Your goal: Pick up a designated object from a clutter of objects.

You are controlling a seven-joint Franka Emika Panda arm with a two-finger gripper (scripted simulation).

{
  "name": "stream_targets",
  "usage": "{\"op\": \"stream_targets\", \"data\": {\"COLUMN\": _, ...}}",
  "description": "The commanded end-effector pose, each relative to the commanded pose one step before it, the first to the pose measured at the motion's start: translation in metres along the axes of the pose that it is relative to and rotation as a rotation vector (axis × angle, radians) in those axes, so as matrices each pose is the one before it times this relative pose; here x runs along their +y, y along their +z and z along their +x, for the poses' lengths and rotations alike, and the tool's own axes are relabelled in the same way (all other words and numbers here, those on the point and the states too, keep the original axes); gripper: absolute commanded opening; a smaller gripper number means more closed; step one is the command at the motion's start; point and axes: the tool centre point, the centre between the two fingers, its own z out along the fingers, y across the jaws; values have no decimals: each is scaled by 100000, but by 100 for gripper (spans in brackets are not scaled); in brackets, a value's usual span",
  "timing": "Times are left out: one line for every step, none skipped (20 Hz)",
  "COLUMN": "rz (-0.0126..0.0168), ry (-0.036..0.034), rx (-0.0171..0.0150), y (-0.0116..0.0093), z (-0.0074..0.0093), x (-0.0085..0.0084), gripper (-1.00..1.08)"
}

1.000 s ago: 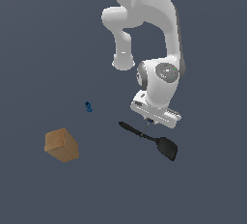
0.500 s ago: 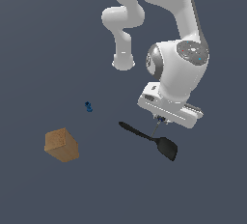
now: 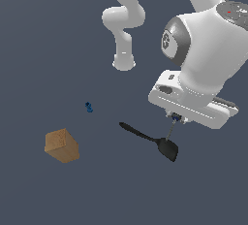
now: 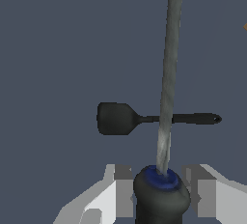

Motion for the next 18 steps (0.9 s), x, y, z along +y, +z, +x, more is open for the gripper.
{"op": "stream_targets", "data": {"rz": -12, "ry": 11, "rx": -13, "y": -1721, "z": 529, "x": -801, "gripper": -100}}
{"op": "stream_targets", "data": {"rz": 0, "ry": 0, "rx": 0, "y": -613, "z": 202, "x": -302, "gripper": -100}}
{"op": "stream_targets", "data": {"rz": 0, "ry": 0, "rx": 0, "y": -593, "z": 197, "x": -294, "gripper": -100}}
{"op": "stream_targets", "data": {"rz": 0, "ry": 0, "rx": 0, "y": -575, "z": 192, "x": -286, "gripper": -100}}
{"op": "stream_targets", "data": {"rz": 0, "ry": 0, "rx": 0, "y": -557, "z": 188, "x": -278, "gripper": -100}}
{"op": "stream_targets", "data": {"rz": -25, "ry": 64, "rx": 3, "y": -528, "z": 214, "x": -247, "gripper": -100}}
{"op": "stream_targets", "data": {"rz": 0, "ry": 0, "rx": 0, "y": -522, "z": 179, "x": -264, "gripper": -100}}
{"op": "stream_targets", "data": {"rz": 0, "ry": 0, "rx": 0, "y": -505, "z": 175, "x": -256, "gripper": -100}}
{"op": "stream_targets", "data": {"rz": 0, "ry": 0, "rx": 0, "y": -488, "z": 171, "x": -250, "gripper": -100}}
{"op": "stream_targets", "data": {"rz": 0, "ry": 0, "rx": 0, "y": -470, "z": 166, "x": -242, "gripper": -100}}
{"op": "stream_targets", "data": {"rz": 0, "ry": 0, "rx": 0, "y": -438, "z": 156, "x": -227, "gripper": -100}}
{"op": "stream_targets", "data": {"rz": 0, "ry": 0, "rx": 0, "y": -402, "z": 144, "x": -209, "gripper": -100}}
{"op": "stream_targets", "data": {"rz": 0, "ry": 0, "rx": 0, "y": -368, "z": 134, "x": -193, "gripper": -100}}
{"op": "stream_targets", "data": {"rz": 0, "ry": 0, "rx": 0, "y": -335, "z": 124, "x": -177, "gripper": -100}}
{"op": "stream_targets", "data": {"rz": 0, "ry": 0, "rx": 0, "y": -304, "z": 114, "x": -162, "gripper": -100}}
{"op": "stream_targets", "data": {"rz": 0, "ry": 0, "rx": 0, "y": -275, "z": 105, "x": -149, "gripper": -100}}
{"op": "stream_targets", "data": {"rz": 0, "ry": 0, "rx": 0, "y": -250, "z": 97, "x": -136, "gripper": -100}}
{"op": "stream_targets", "data": {"rz": 0, "ry": 0, "rx": 0, "y": -226, "z": 88, "x": -124, "gripper": -100}}
